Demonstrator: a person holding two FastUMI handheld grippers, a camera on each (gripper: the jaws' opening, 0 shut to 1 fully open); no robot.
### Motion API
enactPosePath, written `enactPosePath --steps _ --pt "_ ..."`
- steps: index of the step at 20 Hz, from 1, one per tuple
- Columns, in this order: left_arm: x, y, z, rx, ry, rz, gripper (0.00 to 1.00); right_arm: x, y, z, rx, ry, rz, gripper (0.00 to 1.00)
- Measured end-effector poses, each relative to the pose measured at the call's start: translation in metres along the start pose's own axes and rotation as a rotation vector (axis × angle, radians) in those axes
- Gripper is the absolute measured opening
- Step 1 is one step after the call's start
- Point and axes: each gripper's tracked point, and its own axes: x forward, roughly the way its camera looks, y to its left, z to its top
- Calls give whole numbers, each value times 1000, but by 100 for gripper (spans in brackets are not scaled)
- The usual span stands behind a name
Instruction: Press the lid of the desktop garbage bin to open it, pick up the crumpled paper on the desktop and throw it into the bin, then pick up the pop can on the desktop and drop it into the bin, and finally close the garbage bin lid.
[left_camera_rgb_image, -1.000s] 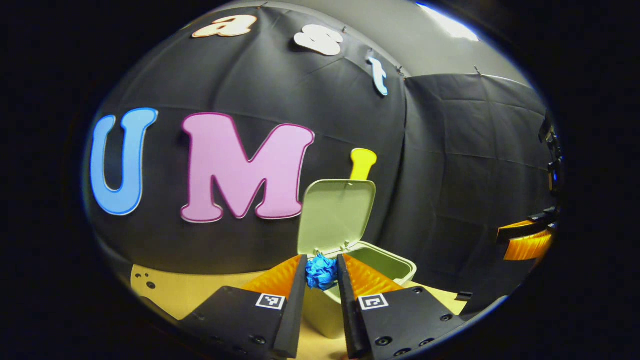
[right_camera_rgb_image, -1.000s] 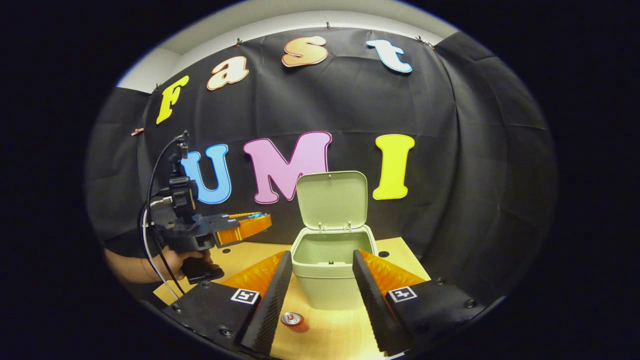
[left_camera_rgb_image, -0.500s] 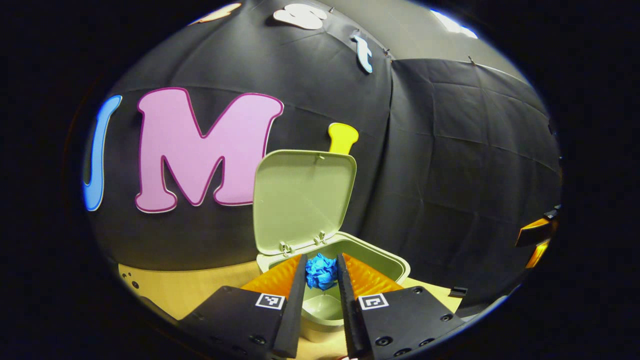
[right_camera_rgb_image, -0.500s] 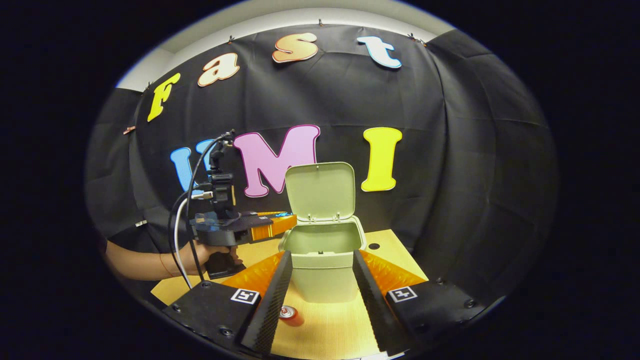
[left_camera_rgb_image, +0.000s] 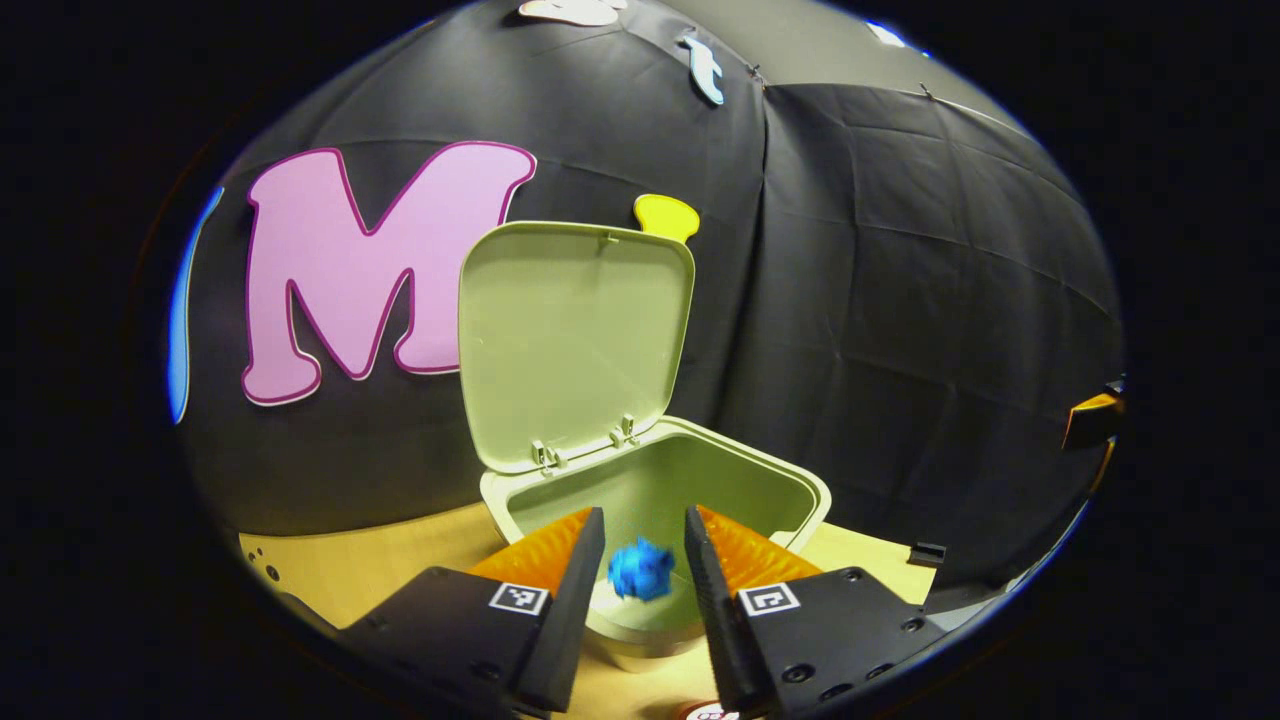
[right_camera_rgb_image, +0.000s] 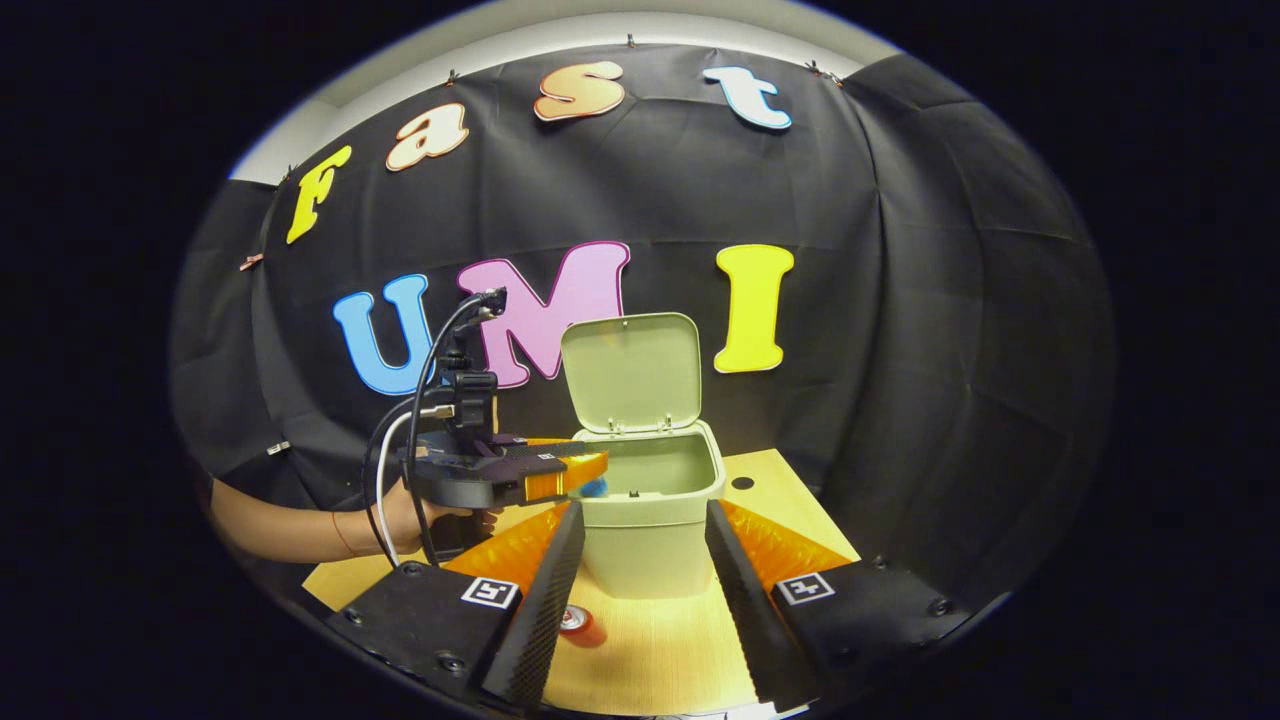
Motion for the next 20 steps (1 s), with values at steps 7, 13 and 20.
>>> enactPosePath --steps 7,13,20 --pt "-35 12 4 -29 -31 34 79 11 25 -42 -30 94 93 78" --pt "-101 40 -5 -77 -48 131 81 30 57 -103 -148 219 227 78" --pt "-170 65 -23 -112 -61 251 81 58 85 -172 -223 348 348 80"
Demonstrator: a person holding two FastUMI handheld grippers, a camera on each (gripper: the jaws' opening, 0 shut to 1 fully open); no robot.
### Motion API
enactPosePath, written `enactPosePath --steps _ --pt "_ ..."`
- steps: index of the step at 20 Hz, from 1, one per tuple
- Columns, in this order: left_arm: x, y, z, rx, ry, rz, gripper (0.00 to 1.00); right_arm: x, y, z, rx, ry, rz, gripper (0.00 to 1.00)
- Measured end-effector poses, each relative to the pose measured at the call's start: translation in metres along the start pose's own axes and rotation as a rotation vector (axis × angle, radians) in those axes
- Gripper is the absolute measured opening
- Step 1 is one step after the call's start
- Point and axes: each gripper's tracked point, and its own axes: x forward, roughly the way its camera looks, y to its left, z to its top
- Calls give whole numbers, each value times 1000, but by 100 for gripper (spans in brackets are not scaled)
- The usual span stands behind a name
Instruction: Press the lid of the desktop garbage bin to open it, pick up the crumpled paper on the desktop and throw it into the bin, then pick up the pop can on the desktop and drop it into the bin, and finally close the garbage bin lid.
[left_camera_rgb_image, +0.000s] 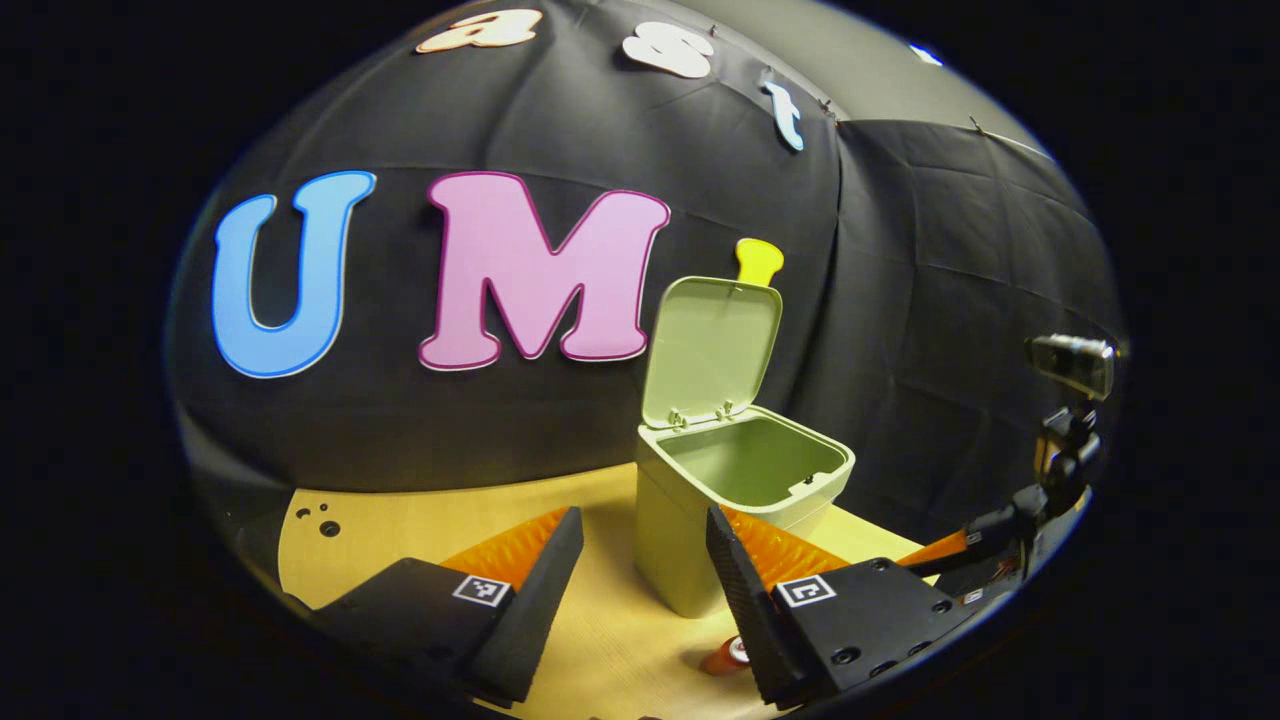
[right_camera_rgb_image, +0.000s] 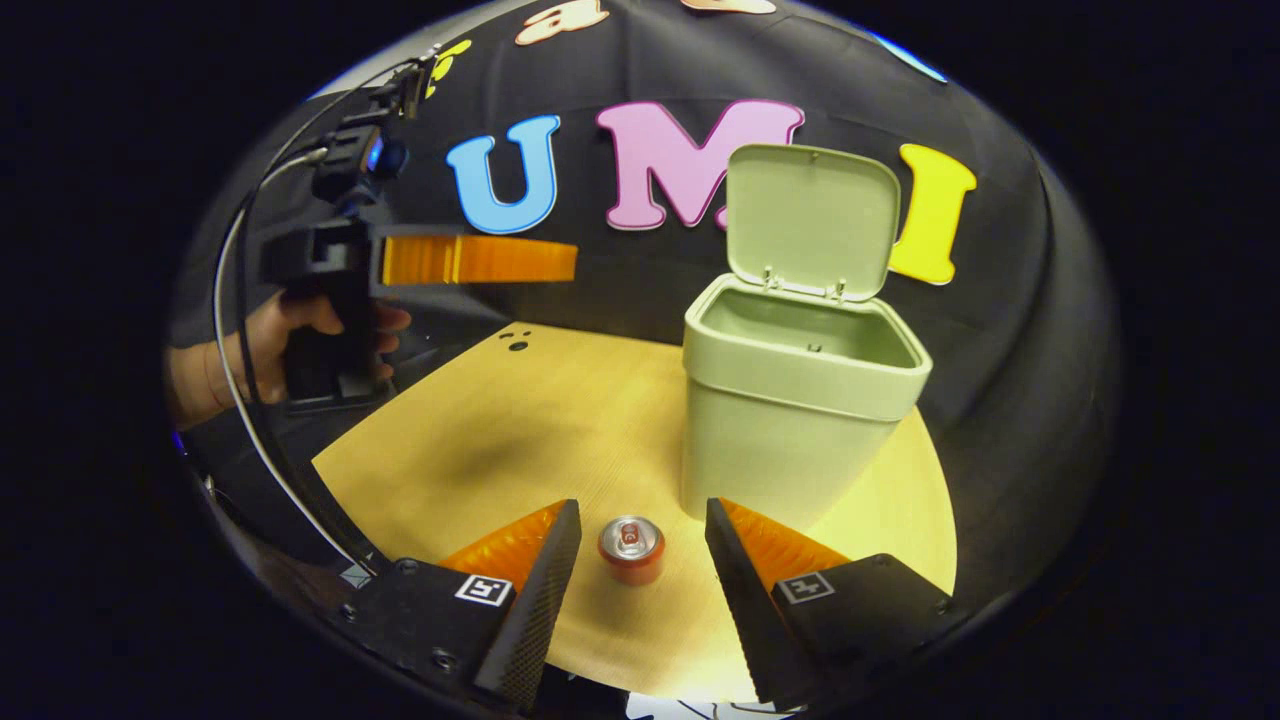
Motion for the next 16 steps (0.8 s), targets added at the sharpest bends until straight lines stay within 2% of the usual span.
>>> enactPosePath --steps 7,16 --pt "-44 22 -20 -73 10 85 84 52 6 -43 7 115 68 81" --pt "-72 55 -51 -115 56 199 85 87 0 -85 -55 228 83 82"
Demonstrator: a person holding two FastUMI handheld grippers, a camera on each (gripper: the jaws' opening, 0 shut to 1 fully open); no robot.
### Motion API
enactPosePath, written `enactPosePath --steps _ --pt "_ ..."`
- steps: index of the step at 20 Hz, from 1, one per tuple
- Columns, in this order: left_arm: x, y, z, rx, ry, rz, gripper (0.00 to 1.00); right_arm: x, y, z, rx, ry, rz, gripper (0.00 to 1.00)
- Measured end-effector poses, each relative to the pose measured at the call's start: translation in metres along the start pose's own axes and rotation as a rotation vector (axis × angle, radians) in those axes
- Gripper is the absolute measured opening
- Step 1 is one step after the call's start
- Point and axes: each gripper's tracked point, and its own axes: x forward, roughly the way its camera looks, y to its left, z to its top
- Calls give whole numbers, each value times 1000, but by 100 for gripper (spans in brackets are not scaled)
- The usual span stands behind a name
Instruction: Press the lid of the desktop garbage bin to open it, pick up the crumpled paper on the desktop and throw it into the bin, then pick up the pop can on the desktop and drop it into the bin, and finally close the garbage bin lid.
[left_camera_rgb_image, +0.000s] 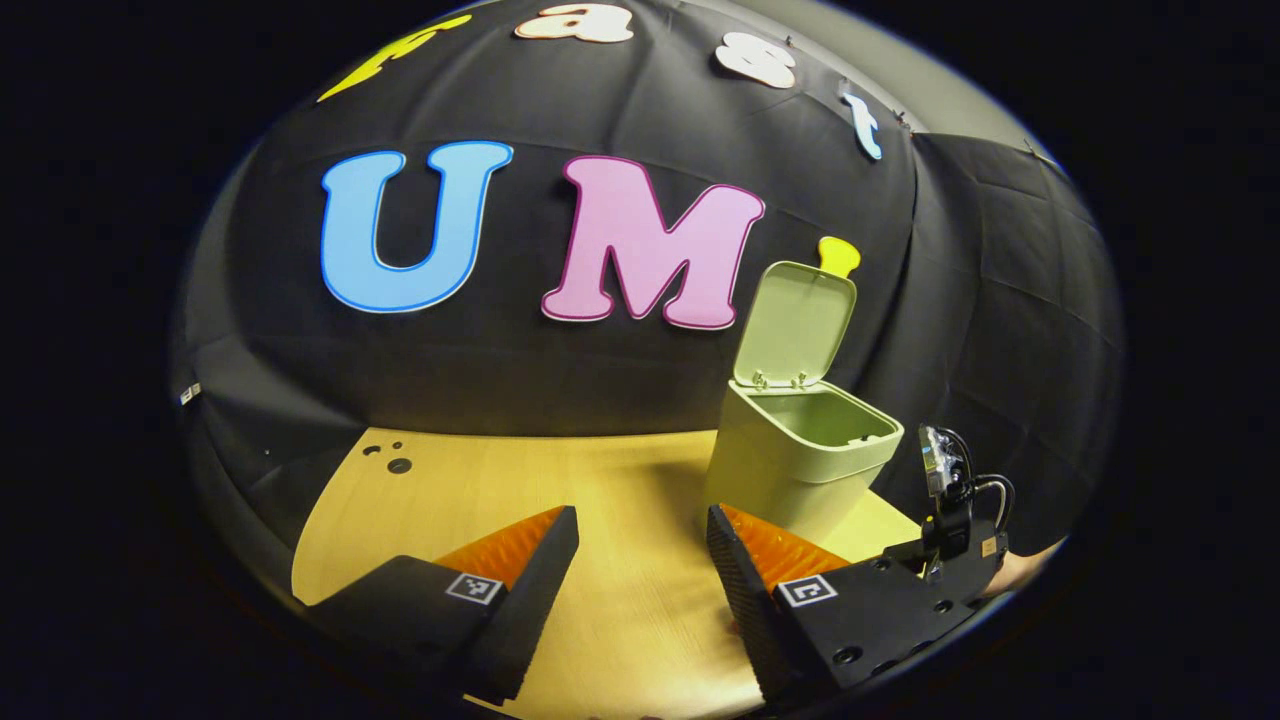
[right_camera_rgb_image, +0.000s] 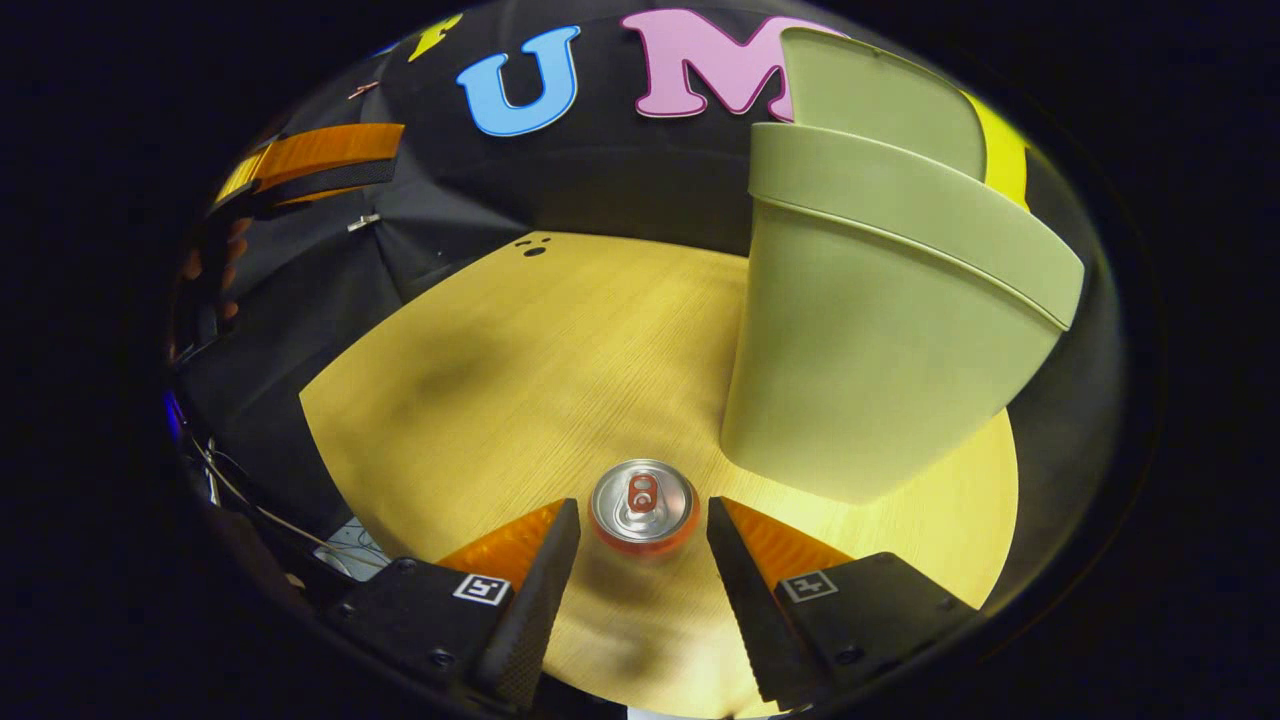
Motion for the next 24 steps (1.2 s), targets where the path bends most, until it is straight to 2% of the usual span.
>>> enactPosePath --steps 8,15,18,21,24 --pt "1 24 -10 -26 28 56 84 25 -1 -13 -53 64 0 86" --pt "5 28 -14 -24 47 62 85 40 -5 -22 -25 106 -2 86" --pt "6 27 -18 -23 57 59 84 39 -5 -20 -28 114 -11 83" --pt "7 26 -19 -29 62 56 84 36 -3 -14 -21 94 -9 82" --pt "9 23 -21 -36 64 48 84 18 -5 9 -9 40 -5 82"
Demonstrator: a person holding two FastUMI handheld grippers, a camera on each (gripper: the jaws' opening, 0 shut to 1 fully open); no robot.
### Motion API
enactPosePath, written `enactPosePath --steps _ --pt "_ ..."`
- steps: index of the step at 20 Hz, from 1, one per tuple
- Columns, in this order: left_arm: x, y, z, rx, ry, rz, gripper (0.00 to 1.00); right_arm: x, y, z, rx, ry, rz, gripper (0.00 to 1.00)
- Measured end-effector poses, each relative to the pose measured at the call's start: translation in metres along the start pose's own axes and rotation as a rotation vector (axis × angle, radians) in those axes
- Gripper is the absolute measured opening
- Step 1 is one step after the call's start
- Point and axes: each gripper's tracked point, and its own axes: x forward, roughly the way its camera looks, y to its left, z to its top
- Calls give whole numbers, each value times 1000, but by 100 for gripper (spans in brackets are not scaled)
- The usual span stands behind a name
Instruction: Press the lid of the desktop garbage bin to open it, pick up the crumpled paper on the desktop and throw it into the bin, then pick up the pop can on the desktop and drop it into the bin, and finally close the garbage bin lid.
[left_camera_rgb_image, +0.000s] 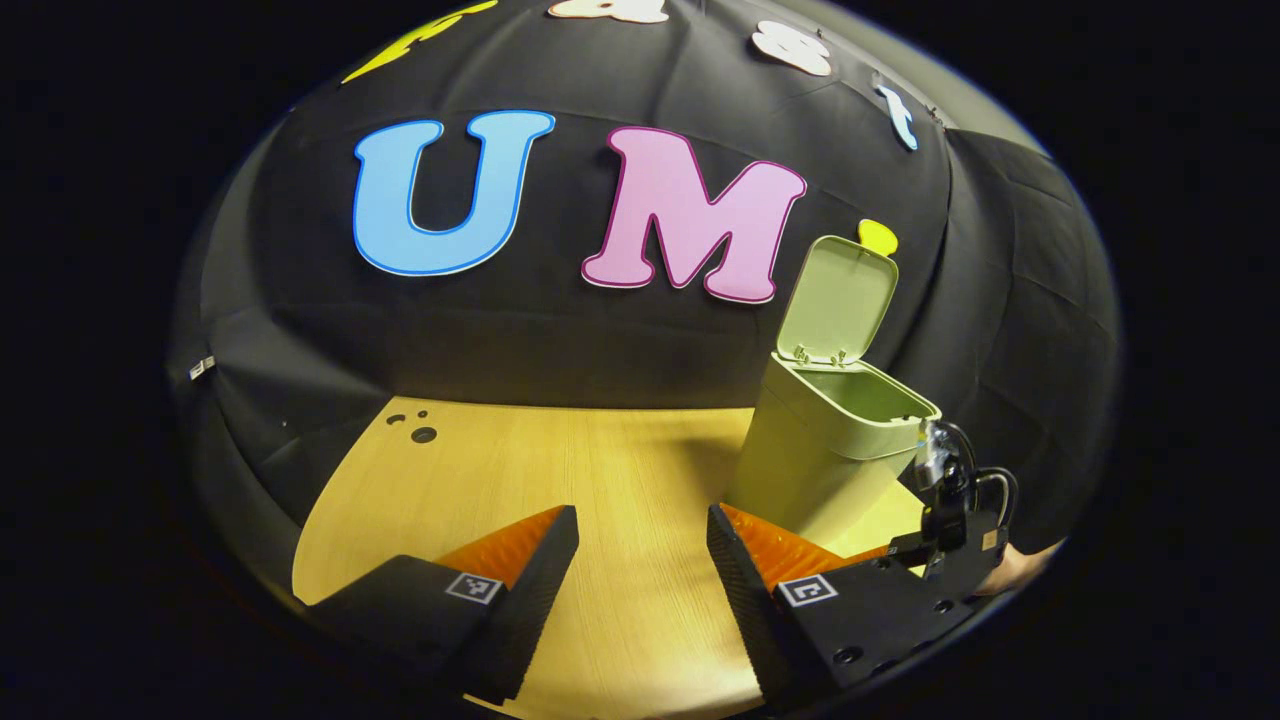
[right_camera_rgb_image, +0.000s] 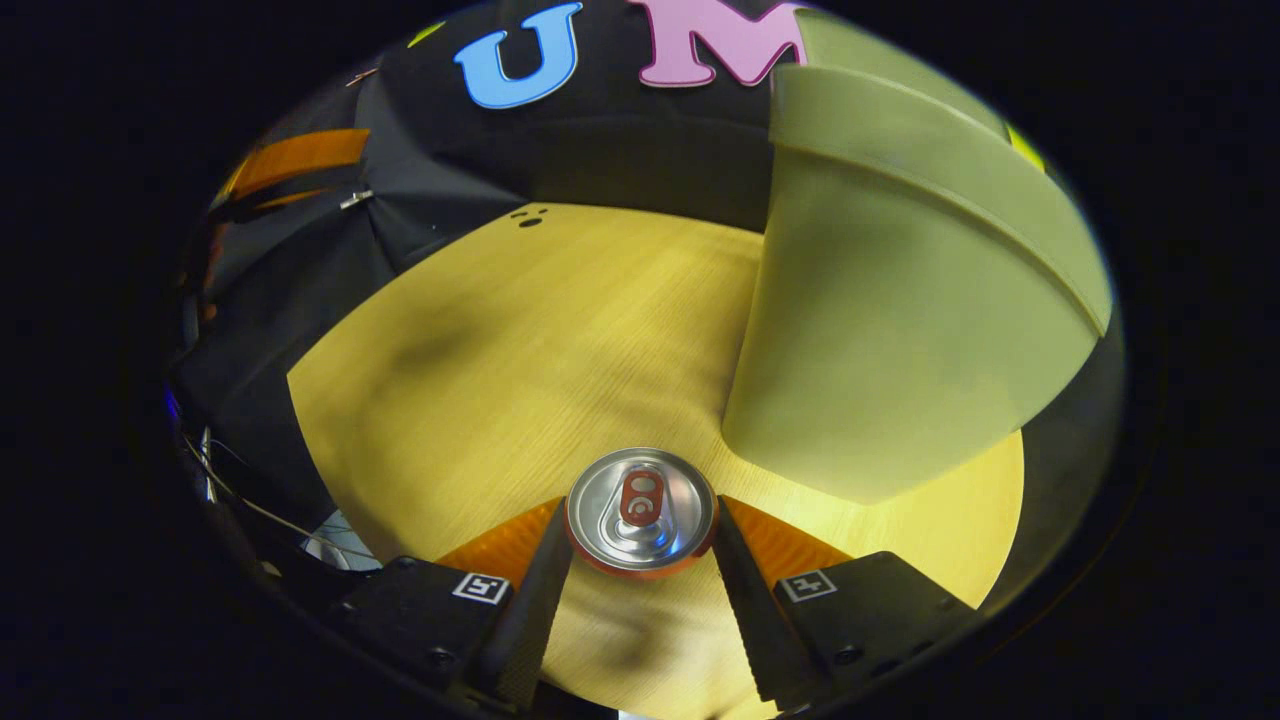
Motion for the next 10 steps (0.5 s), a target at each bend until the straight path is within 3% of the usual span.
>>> enactPosePath --steps 10 --pt "11 -10 -7 -9 11 -50 84 -124 -8 118 18 -229 22 82"
